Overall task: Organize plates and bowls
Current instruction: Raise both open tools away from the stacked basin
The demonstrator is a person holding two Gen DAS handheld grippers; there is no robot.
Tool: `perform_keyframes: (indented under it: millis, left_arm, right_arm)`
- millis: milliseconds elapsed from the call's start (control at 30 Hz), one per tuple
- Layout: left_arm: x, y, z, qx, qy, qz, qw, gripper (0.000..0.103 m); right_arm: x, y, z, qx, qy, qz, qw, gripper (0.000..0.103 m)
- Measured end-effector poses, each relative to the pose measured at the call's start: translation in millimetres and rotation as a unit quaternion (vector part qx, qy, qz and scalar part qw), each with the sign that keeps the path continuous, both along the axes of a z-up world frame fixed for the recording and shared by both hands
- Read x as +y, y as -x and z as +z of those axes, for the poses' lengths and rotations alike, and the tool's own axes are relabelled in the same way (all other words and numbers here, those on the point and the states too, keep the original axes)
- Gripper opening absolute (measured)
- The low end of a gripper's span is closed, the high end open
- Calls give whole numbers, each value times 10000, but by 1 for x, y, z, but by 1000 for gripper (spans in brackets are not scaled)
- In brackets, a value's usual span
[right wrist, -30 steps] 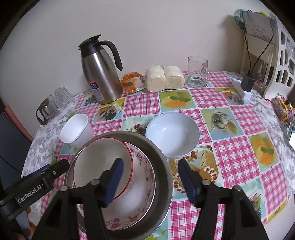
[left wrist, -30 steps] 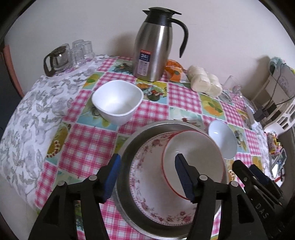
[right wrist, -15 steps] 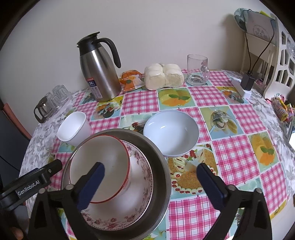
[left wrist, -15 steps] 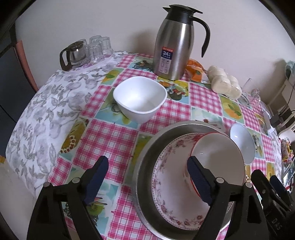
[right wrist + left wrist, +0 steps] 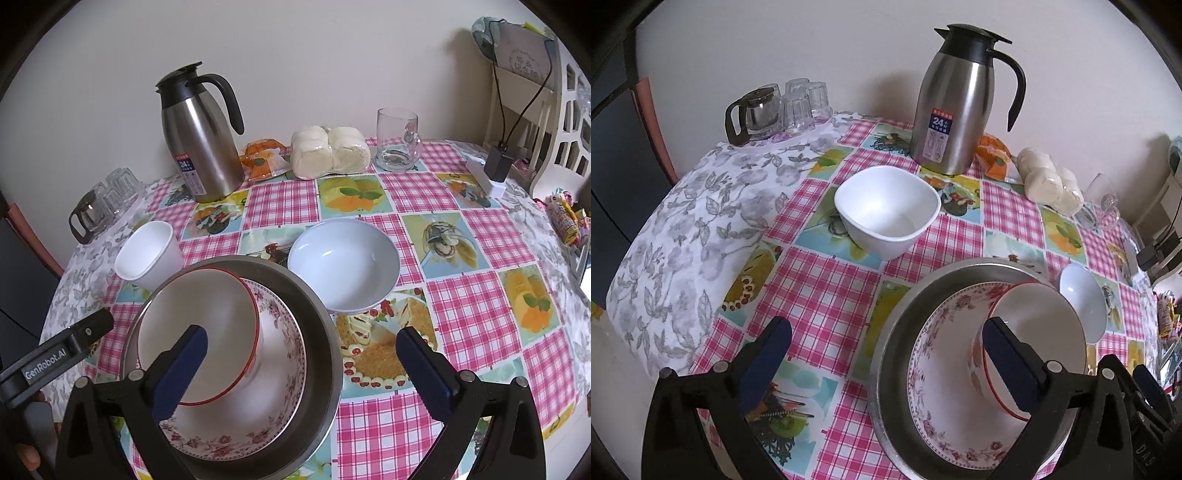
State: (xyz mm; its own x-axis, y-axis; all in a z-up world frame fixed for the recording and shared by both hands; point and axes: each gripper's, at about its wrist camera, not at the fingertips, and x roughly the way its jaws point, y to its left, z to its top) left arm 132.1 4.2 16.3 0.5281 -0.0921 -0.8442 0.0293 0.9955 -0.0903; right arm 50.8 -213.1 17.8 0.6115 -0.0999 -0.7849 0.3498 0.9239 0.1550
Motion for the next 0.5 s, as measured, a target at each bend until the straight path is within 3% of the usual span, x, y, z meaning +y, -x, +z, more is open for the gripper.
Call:
perform_keyframes:
  millis: [300, 500]
  left_arm:
    - [-3, 2, 2, -155, 141, -70, 9998, 103]
    - [2, 4, 9, -451, 551, 34, 9975, 103]
  right_arm:
    - [0, 1, 6, -293, -56, 109, 9995, 103]
    - [-7, 4, 5, -367, -248, 111, 9990, 103]
